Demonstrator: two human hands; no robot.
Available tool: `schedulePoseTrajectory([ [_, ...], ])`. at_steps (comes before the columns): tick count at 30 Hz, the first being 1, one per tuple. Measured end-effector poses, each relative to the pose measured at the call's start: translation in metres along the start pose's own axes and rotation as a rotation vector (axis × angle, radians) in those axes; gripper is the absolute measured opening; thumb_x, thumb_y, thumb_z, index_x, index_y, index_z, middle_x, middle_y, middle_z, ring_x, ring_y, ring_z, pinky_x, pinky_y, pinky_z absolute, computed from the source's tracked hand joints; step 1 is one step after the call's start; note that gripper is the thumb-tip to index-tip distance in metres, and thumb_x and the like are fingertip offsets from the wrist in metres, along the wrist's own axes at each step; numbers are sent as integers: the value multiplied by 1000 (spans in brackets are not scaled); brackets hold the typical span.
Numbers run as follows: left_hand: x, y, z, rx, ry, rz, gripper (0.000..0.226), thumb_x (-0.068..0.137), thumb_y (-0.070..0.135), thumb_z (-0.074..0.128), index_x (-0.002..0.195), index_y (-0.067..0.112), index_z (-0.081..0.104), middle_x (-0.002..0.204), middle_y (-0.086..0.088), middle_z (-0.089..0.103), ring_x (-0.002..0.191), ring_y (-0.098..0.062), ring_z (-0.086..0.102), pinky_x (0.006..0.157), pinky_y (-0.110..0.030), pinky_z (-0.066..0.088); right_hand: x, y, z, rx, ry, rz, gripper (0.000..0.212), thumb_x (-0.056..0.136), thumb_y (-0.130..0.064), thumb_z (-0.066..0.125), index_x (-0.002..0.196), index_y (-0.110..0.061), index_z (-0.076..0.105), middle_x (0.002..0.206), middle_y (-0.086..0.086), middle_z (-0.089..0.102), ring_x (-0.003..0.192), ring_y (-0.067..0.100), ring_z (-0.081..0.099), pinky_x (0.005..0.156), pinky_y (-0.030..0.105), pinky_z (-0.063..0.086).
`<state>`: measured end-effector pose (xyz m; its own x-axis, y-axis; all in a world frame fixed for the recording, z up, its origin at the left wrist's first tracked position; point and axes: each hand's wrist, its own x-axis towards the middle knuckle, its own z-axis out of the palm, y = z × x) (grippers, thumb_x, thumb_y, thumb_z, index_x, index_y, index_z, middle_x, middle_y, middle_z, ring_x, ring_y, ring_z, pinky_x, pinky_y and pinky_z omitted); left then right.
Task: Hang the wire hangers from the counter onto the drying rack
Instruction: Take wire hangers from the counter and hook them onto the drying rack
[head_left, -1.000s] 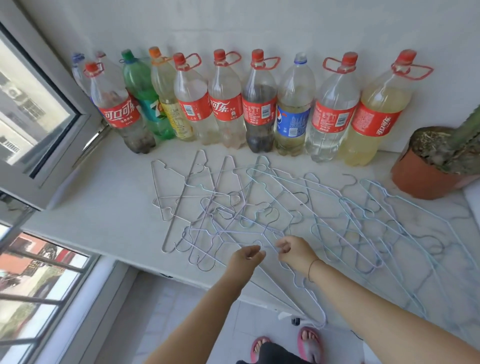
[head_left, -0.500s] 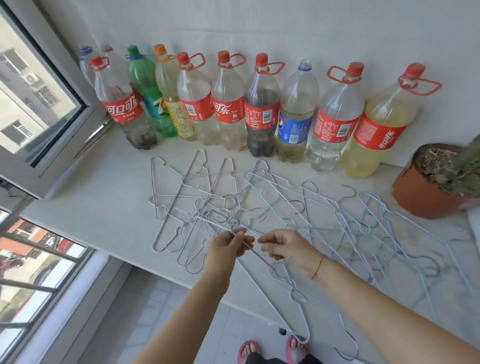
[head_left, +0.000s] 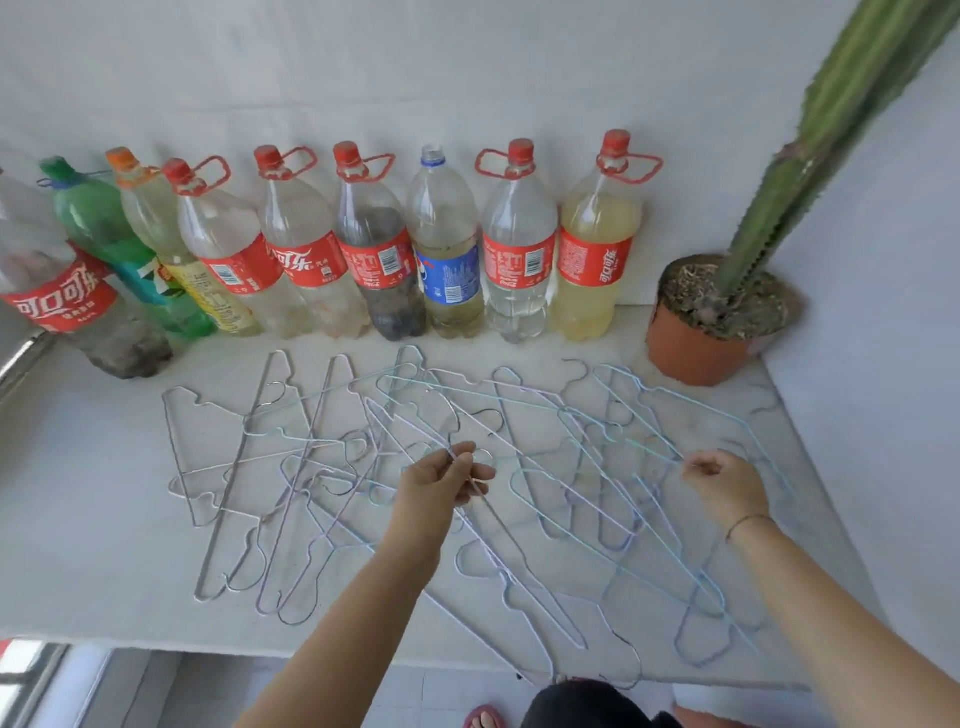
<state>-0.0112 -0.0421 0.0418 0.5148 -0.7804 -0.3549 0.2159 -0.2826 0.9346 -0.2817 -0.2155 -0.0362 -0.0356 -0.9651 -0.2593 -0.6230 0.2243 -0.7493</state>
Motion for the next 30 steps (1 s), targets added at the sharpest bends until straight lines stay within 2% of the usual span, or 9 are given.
schedulePoseTrajectory([
  [3, 7, 0, 19, 33, -67, 4, 17, 96, 10, 47, 100, 13, 63, 67, 6, 72, 58, -8, 60, 68, -25, 44, 1, 22, -21, -70, 38, 84, 21, 77, -4, 66, 97, 0, 69, 99, 19, 69, 96, 32, 63, 78, 29, 41],
  [7, 11, 0, 45, 92, -156, -2, 18, 97, 10, 46, 103, 14, 62, 67, 8, 72, 57, -4, 61, 64, -21, 44, -6, 37, -33, -124, 47, 106, 16, 76, -6, 66, 91, -1, 70, 95, 19, 69, 93, 32, 64, 73, 29, 41],
  [10, 13, 0, 63, 110, -216, -13, 18, 97, 9, 45, 102, 16, 62, 68, 7, 73, 58, -7, 61, 62, -18, 45, -10, 48, -34, -149, 50, 125, 18, 76, -8, 66, 92, -2, 70, 94, 17, 70, 93, 32, 64, 74, 27, 40],
  [14, 13, -2, 77, 141, -254, -25, 19, 96, 9, 46, 103, 14, 63, 71, 4, 74, 61, -12, 61, 67, -24, 45, -16, 55, -29, -221, 11, 171, 14, 76, -10, 64, 89, -6, 68, 94, 14, 69, 93, 31, 63, 77, 31, 47],
  [17, 12, -6, 82, 158, -270, -34, 19, 96, 9, 47, 102, 14, 64, 73, 2, 74, 60, -11, 61, 68, -26, 44, -18, 55, -27, -319, 51, 186, 11, 80, -17, 60, 89, -14, 66, 97, 10, 69, 94, 30, 62, 76, 33, 47],
  [20, 10, -8, 84, 174, -271, -36, 19, 96, 9, 47, 101, 15, 64, 71, 3, 74, 58, -9, 61, 67, -26, 44, -13, 55, -28, -335, 171, 129, 18, 85, -26, 57, 97, -13, 63, 100, 12, 67, 96, 33, 61, 77, 35, 47],
  [24, 11, -11, 84, 190, -271, -39, 19, 96, 8, 47, 102, 15, 64, 70, 4, 74, 58, -8, 62, 66, -24, 46, 10, 56, -38, -442, 257, 34, 30, 83, -24, 61, 110, -11, 61, 115, 15, 57, 108, 35, 51, 88, 41, 43],
  [27, 13, -12, 87, 184, -269, -41, 18, 95, 9, 48, 104, 14, 64, 70, 4, 74, 57, -7, 61, 64, -23, 46, 32, 56, -48, -507, 190, 75, 42, 84, -30, 60, 123, -14, 55, 127, 14, 50, 117, 35, 46, 93, 41, 39],
  [30, 15, -13, 92, 179, -265, -47, 19, 96, 9, 48, 105, 13, 64, 71, 4, 74, 58, -7, 61, 62, -20, 44, 52, 51, -53, -441, 74, 122, 48, 85, -33, 60, 129, -15, 49, 134, 12, 47, 123, 34, 43, 99, 42, 37],
])
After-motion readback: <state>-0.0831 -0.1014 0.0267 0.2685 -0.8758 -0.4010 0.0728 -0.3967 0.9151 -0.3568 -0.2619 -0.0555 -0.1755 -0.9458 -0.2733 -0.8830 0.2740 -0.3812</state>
